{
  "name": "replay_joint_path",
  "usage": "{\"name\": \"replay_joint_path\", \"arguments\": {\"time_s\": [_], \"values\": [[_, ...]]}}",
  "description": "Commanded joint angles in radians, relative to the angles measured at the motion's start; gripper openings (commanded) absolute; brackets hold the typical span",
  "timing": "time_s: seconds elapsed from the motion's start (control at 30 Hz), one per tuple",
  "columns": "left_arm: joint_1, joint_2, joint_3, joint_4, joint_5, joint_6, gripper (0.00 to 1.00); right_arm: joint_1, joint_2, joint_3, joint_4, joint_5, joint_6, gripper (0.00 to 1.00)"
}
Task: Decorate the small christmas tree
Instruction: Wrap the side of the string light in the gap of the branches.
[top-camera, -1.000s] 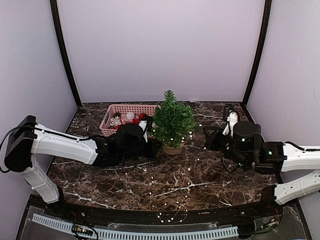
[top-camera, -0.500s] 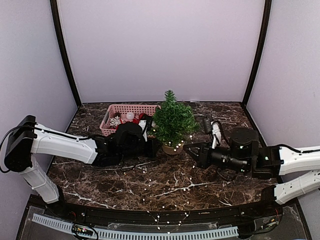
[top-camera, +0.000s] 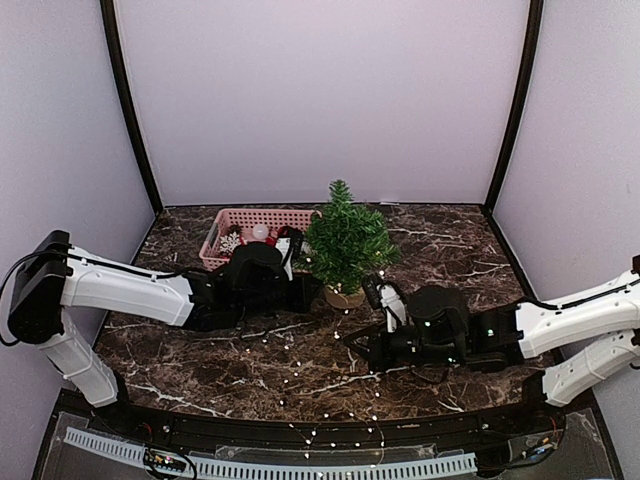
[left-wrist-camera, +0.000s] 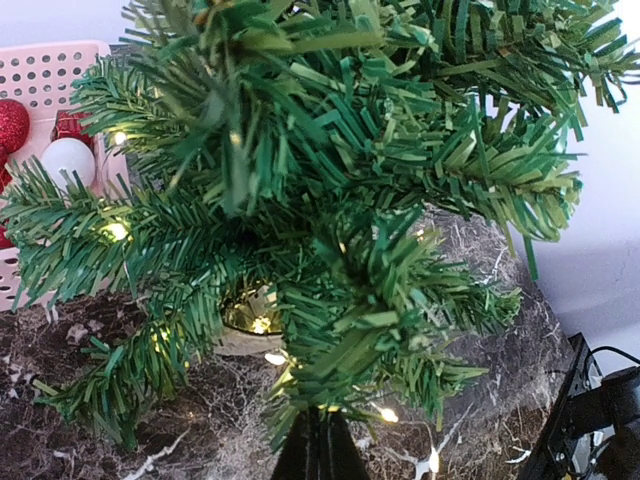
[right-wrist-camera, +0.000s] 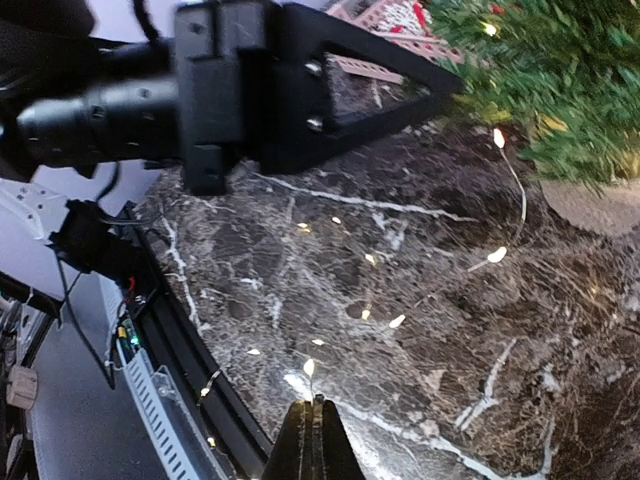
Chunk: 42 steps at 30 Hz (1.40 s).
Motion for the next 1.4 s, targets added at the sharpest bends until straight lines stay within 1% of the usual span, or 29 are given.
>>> {"name": "replay_joint_path", "arguments": {"time_s": [0.0, 0.13, 0.23, 0.37, 0.43, 0.63, 0.83, 0.93, 1.03, 1.2, 1.27, 1.37], "values": [[0.013, -0.05, -0.015, -0.016, -0.004, 0.007, 0.0, -0.039, 0.068, -0.029, -0.07, 0.106, 0.091, 0.0], [0.017, -0.058, -0.018, -0.023, -0.004, 0.015, 0.0, -0.117, 0.104, -0.063, -0.079, 0.113, 0.131, 0.0], [0.022, -0.063, -0.024, -0.024, -0.003, 0.015, 0.0, -0.18, 0.117, -0.066, -0.13, 0.145, 0.14, 0.0], [0.028, -0.067, -0.034, -0.024, 0.0, 0.011, 0.0, -0.248, 0.101, -0.065, -0.189, 0.197, 0.125, 0.0], [0.032, -0.068, -0.037, -0.023, 0.003, 0.011, 0.0, -0.262, 0.074, -0.057, -0.207, 0.227, 0.109, 0.0], [0.04, -0.059, -0.039, -0.017, 0.027, 0.011, 0.0, -0.262, -0.065, -0.034, -0.252, 0.297, 0.052, 0.0], [0.044, -0.057, -0.04, -0.015, 0.037, 0.009, 0.0, -0.253, -0.228, -0.033, -0.224, 0.256, -0.032, 0.0], [0.045, -0.055, -0.04, -0.014, 0.039, 0.008, 0.0, -0.234, -0.274, -0.027, -0.194, 0.213, -0.089, 0.0], [0.047, -0.049, -0.036, -0.014, 0.045, 0.008, 0.0, -0.188, -0.285, -0.007, -0.177, 0.177, -0.14, 0.0], [0.05, -0.047, -0.033, -0.015, 0.05, 0.008, 0.0, -0.121, -0.255, 0.044, -0.163, 0.11, -0.187, 0.0], [0.05, -0.046, -0.035, -0.015, 0.051, 0.009, 0.0, -0.102, -0.232, 0.069, -0.164, 0.108, -0.193, 0.0], [0.05, -0.048, -0.038, -0.014, 0.049, 0.007, 0.0, -0.09, -0.199, 0.093, -0.108, 0.129, -0.201, 0.0]]}}
